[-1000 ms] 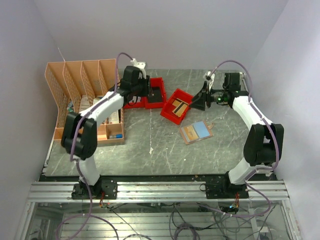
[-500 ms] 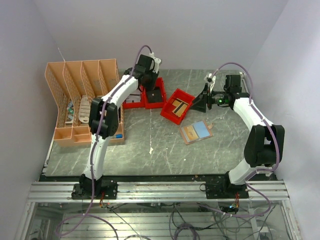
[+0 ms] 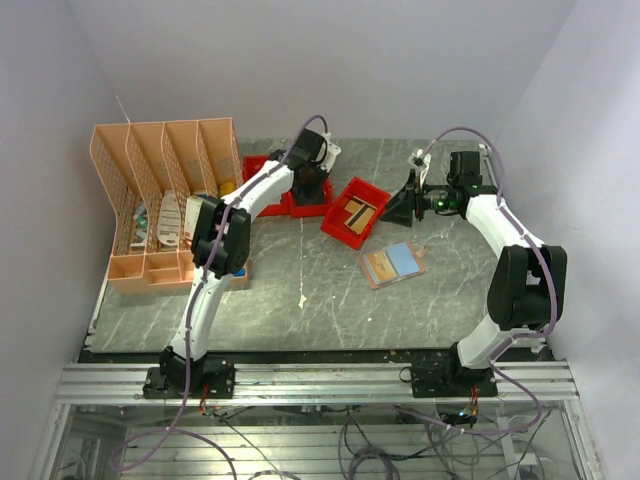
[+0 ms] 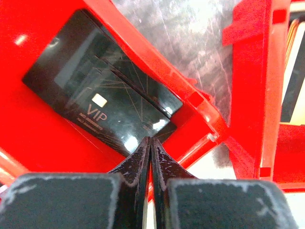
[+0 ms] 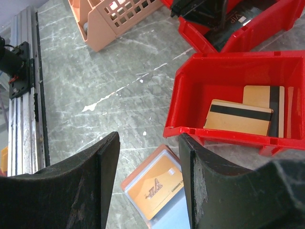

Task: Put the credit cards into the card holder
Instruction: Move the storage box to the center of the board.

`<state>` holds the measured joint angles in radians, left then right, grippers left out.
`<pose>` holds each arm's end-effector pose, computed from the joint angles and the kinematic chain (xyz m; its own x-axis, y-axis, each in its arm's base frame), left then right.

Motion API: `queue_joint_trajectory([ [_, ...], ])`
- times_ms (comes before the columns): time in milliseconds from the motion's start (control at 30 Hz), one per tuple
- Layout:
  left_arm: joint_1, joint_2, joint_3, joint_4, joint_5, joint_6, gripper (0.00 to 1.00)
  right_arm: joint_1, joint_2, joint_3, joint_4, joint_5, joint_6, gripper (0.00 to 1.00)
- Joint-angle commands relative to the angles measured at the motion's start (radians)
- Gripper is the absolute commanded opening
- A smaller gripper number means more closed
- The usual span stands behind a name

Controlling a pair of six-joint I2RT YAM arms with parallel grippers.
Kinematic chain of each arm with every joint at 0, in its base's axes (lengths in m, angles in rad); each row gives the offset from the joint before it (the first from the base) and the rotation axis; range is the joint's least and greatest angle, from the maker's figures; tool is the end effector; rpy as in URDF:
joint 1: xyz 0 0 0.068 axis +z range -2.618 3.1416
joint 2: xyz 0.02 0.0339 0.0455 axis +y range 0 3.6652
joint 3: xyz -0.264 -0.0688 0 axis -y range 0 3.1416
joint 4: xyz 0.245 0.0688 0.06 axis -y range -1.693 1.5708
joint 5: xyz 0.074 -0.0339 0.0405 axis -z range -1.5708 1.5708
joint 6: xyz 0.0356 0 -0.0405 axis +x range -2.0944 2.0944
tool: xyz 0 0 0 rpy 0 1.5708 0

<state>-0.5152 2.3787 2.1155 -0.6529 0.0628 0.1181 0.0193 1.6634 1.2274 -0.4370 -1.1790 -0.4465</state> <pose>0.4598 -0.2629 0.2032 -0.6236 0.4882 -0.6105 0.6027 0.7977 0.0223 0.3474 0.0396 0.2602 -0.4314 -0.1732 -0.8853 -0.8730 0.3276 0.3613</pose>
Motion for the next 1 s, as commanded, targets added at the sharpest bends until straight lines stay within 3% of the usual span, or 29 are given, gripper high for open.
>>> queue_joint_trajectory([
  [0,-0.010,-0.016,-0.055,-0.064,-0.006,0.059,0.12,-0.011,0.005,0.000,-0.015,-0.014,-0.026,0.52],
  [333,-0.041,-0.102,-0.220,-0.088,0.090,0.070,0.11,-0.022,0.002,-0.004,-0.026,-0.029,-0.035,0.52],
  [667,-0.126,-0.213,-0.413,0.024,0.247,-0.095,0.13,-0.028,0.022,0.014,-0.076,-0.026,-0.075,0.52],
  [833,-0.161,-0.252,-0.449,0.071,0.144,-0.170,0.14,-0.028,0.022,0.015,-0.078,-0.023,-0.077,0.53],
  [967,-0.159,-0.277,-0.395,0.030,0.061,-0.068,0.19,-0.030,0.025,0.015,-0.080,-0.024,-0.078,0.52],
])
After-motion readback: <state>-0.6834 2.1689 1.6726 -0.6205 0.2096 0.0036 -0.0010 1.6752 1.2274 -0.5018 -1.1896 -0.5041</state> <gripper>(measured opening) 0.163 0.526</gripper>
